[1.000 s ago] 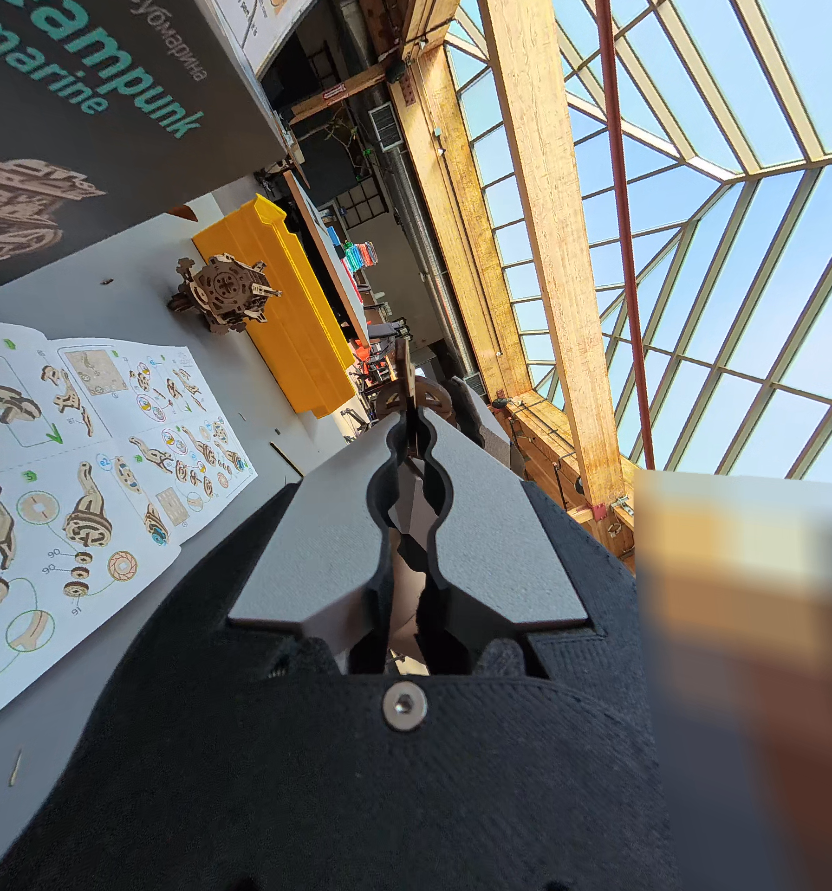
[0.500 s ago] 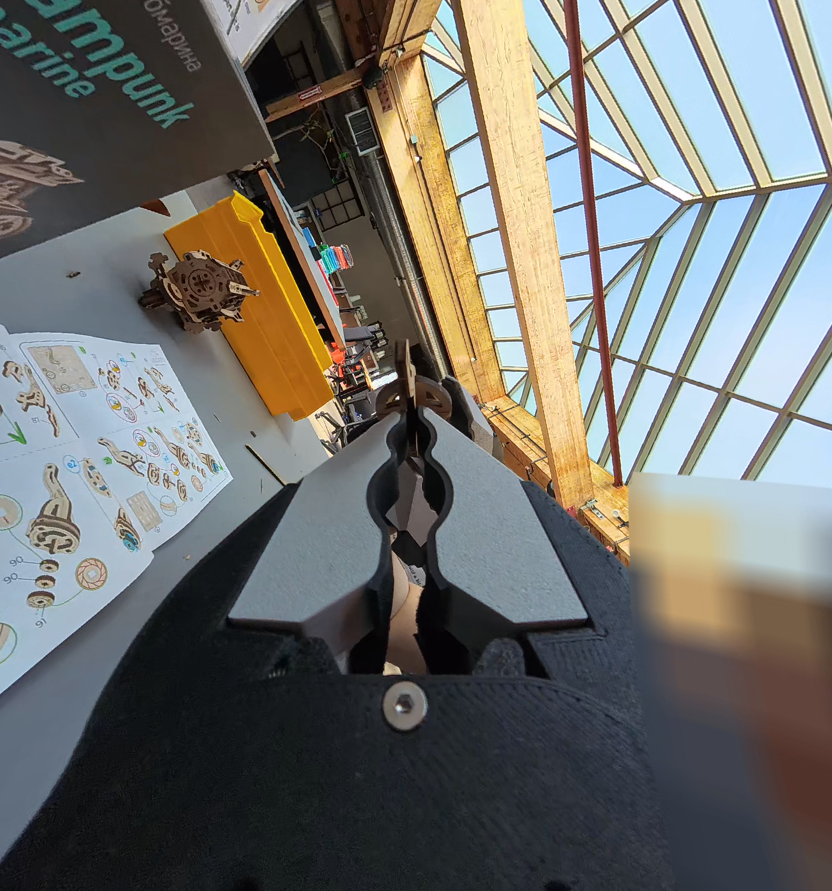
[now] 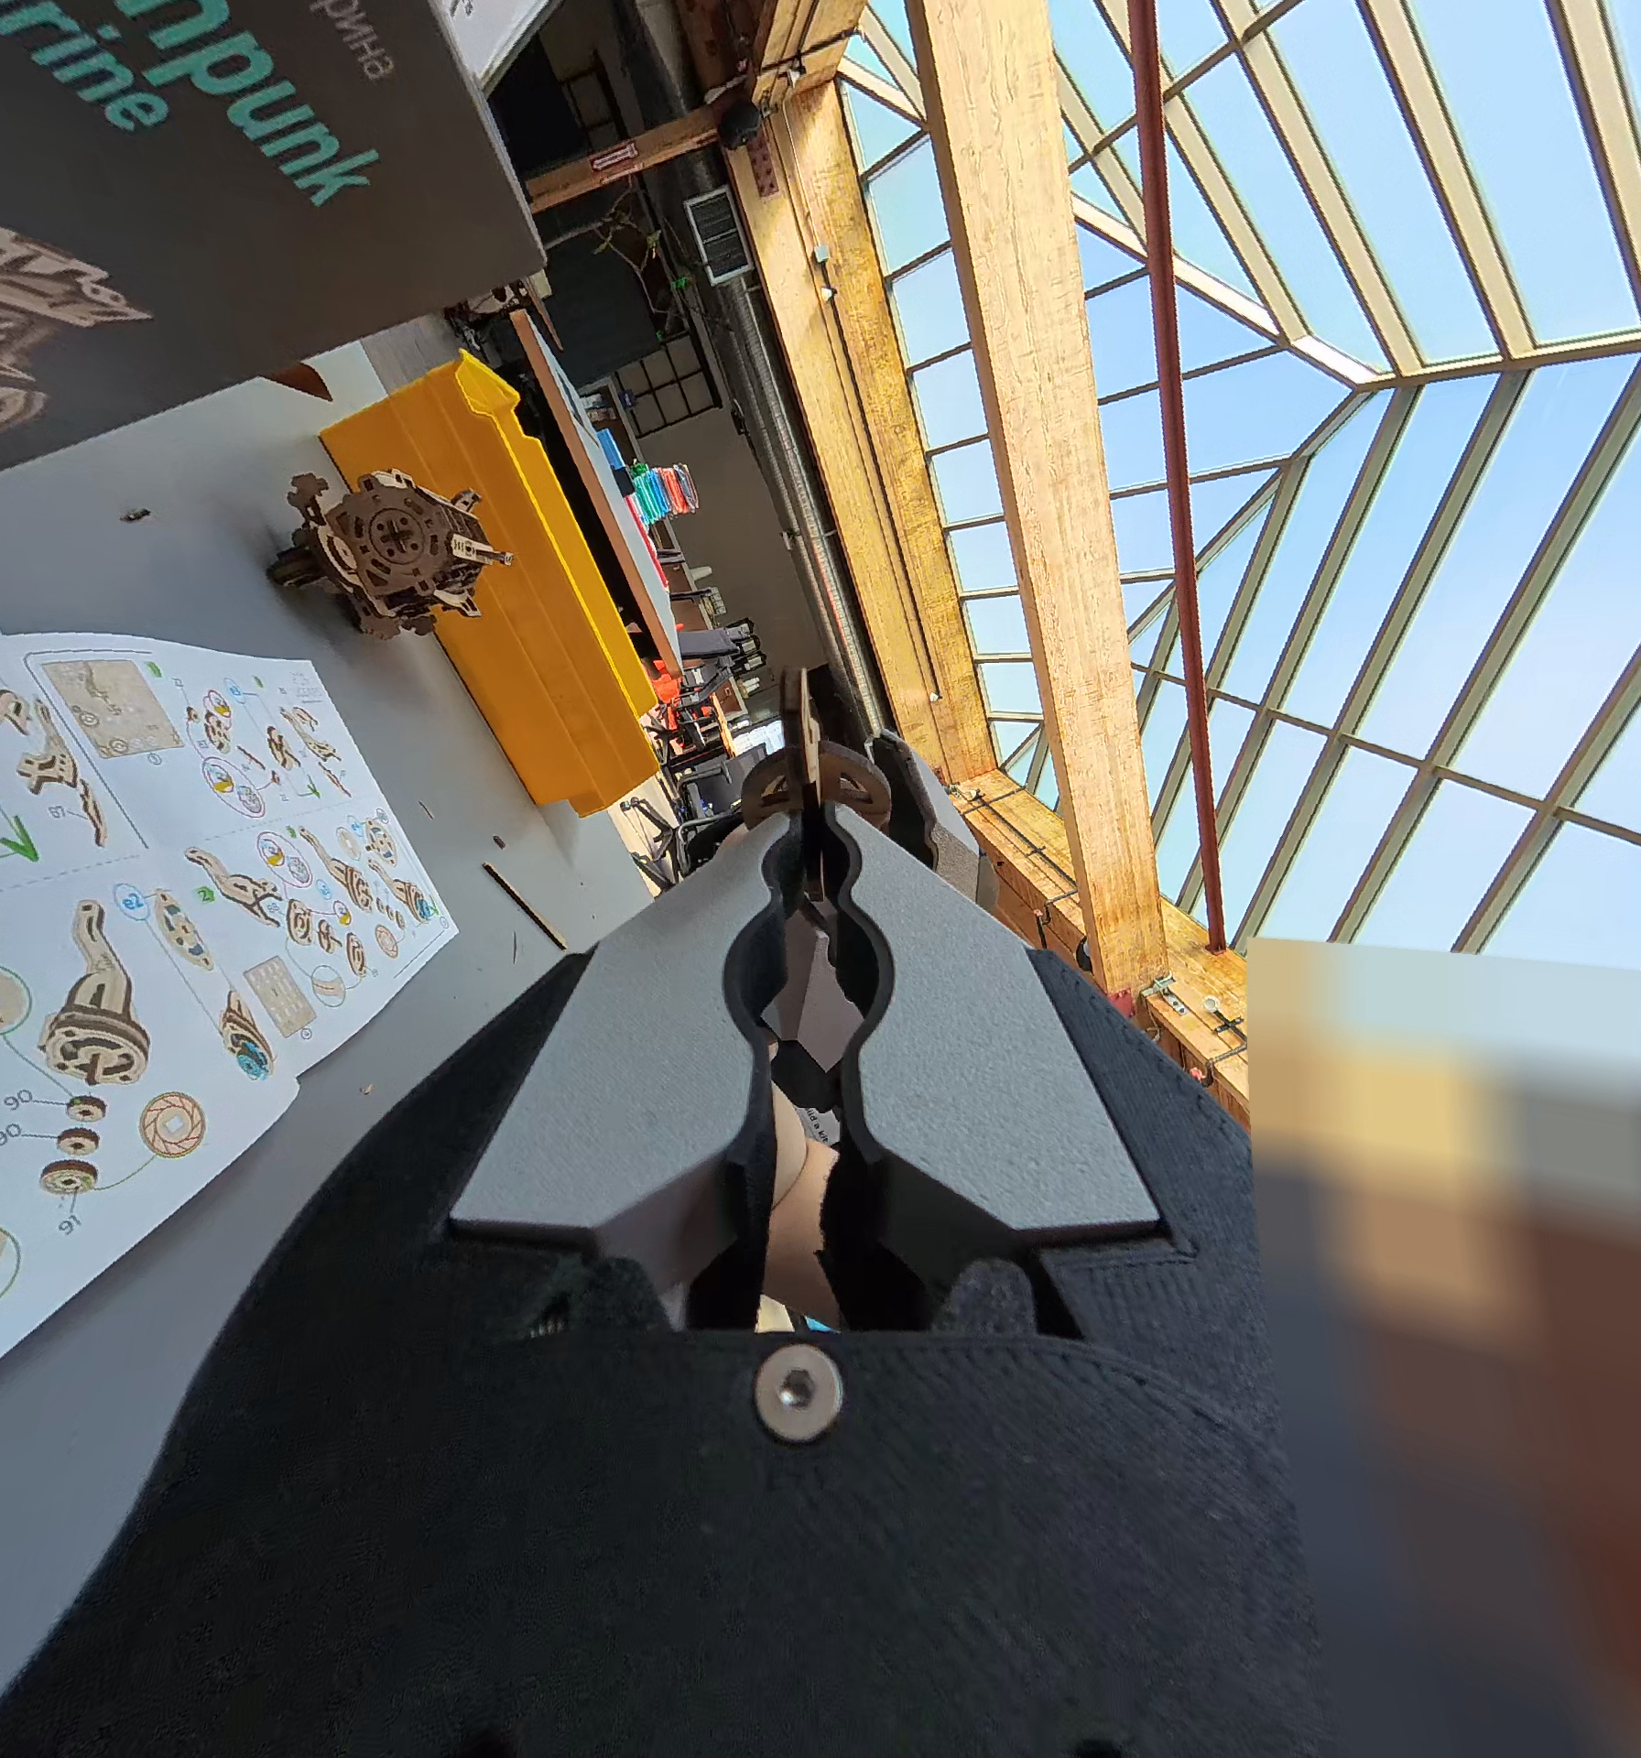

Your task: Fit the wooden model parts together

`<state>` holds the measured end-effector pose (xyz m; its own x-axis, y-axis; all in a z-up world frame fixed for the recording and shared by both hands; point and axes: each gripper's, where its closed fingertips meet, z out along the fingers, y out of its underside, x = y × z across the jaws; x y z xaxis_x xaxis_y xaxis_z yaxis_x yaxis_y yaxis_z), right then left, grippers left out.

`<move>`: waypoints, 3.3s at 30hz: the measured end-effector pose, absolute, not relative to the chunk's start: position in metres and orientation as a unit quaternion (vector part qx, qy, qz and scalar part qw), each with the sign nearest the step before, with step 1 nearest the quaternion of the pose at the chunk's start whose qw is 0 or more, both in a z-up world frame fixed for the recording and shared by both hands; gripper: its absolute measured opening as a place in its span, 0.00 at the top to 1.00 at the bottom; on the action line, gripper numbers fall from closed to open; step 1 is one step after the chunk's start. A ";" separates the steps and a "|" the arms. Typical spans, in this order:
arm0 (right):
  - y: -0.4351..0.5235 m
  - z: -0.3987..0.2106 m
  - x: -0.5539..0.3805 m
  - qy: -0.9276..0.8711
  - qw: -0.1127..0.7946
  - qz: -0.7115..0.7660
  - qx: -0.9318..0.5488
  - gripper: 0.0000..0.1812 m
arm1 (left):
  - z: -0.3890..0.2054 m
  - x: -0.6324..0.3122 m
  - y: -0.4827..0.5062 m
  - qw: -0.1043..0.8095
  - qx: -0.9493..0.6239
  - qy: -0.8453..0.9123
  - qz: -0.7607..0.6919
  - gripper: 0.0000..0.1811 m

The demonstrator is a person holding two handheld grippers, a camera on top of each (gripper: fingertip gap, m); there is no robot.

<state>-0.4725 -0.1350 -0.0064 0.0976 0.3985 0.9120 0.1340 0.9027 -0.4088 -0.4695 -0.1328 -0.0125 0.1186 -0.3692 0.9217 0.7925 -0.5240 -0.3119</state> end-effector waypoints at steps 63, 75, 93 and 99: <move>-0.133 -0.019 -0.458 -0.691 0.720 0.011 -0.061 0.81 | -0.022 -0.454 -0.124 0.346 -0.541 -0.251 -0.725 1.00; -0.131 -0.014 -0.458 -0.689 0.721 0.011 -0.071 0.82 | -0.018 -0.453 -0.124 0.358 -0.553 -0.249 -0.710 1.00; -0.131 -0.019 -0.455 -0.738 0.669 0.019 -0.088 0.82 | -0.020 -0.442 -0.122 0.329 -0.533 -0.245 -0.740 1.00; -0.134 -0.024 -0.454 -0.749 0.655 0.045 -0.088 0.82 | -0.024 -0.445 -0.123 0.336 -0.558 -0.242 -0.719 1.00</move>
